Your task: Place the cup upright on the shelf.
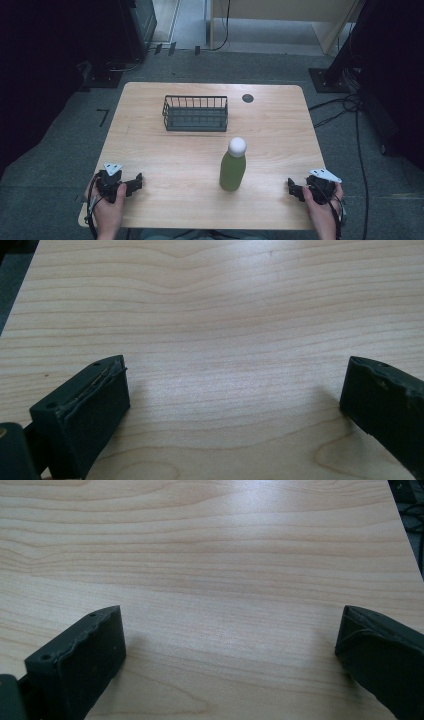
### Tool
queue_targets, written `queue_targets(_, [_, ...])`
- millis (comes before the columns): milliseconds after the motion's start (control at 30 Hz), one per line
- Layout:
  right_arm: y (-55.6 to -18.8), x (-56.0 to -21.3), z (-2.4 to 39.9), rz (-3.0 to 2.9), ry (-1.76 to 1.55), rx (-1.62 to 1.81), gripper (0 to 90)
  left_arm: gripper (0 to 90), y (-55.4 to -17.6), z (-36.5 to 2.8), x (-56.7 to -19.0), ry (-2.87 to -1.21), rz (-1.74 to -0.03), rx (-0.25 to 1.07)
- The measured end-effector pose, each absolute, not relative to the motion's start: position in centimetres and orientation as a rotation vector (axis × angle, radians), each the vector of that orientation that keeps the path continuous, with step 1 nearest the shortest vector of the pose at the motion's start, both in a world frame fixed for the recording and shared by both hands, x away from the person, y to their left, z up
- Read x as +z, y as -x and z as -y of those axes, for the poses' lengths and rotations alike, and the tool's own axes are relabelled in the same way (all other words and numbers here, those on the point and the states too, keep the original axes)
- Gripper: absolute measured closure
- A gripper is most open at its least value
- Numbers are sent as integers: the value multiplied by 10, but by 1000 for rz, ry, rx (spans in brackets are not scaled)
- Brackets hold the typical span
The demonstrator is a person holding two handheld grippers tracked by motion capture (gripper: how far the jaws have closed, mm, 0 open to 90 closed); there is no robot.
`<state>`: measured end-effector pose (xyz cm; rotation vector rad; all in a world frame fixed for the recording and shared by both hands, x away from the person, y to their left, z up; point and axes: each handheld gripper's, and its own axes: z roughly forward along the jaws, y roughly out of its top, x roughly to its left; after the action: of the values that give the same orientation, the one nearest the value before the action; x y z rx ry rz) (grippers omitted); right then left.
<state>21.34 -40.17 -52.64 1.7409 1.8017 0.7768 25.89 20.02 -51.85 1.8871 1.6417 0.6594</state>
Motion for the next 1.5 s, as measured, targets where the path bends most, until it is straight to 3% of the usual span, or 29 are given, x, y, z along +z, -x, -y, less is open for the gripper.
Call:
queue_targets(433, [-204, -510, 401, -1725, -1737, 881, 10, 0, -259, -200, -518, -1886, -1642, 660])
queue_targets(1500, [-185, -450, 307, -1869, -1479, 1092, 9, 0, -259, -200, -518, -1887, -1642, 660])
